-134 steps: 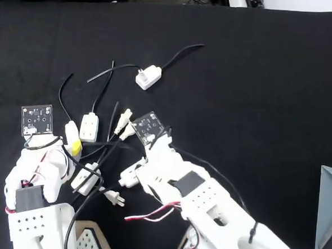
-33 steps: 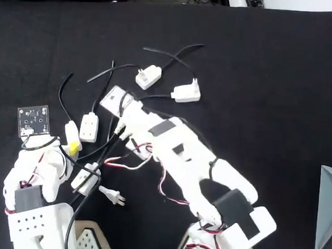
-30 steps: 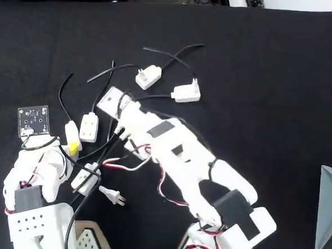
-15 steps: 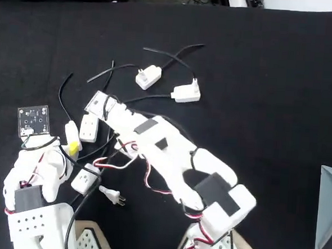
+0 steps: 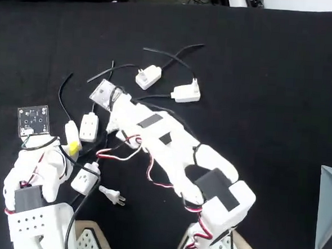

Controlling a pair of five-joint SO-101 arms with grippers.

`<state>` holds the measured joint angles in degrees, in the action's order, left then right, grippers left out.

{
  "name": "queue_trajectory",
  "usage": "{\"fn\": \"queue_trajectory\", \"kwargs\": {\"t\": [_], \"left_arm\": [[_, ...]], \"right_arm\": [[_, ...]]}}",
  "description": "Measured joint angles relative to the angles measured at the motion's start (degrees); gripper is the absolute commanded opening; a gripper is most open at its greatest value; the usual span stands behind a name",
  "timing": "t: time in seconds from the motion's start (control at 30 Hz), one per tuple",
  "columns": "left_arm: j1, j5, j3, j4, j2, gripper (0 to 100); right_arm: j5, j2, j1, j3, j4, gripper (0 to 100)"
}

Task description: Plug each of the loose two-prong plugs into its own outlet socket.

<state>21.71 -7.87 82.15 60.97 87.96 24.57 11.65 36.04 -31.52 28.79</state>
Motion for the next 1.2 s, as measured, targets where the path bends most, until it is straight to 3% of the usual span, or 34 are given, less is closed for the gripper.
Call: {"fn": "queue_trajectory", "kwargs": {"t": [0.3,0.53,0.93,1.2], "left_arm": [[0.0,0.0,0.0,0.0,0.0,27],[0.0,0.0,0.0,0.0,0.0,27],[0.0,0.0,0.0,0.0,0.0,27],[0.0,0.0,0.0,0.0,0.0,27]], "right_arm": [[-1.1,-7.4,-1.4,0.0,10.8,2.1],[-1.2,-10.1,-1.4,0.0,13.5,29.3],[11.3,-1.4,2.5,7.3,17.3,29.6],[15.7,0.4,3.5,12.1,17.3,25.0]]}}
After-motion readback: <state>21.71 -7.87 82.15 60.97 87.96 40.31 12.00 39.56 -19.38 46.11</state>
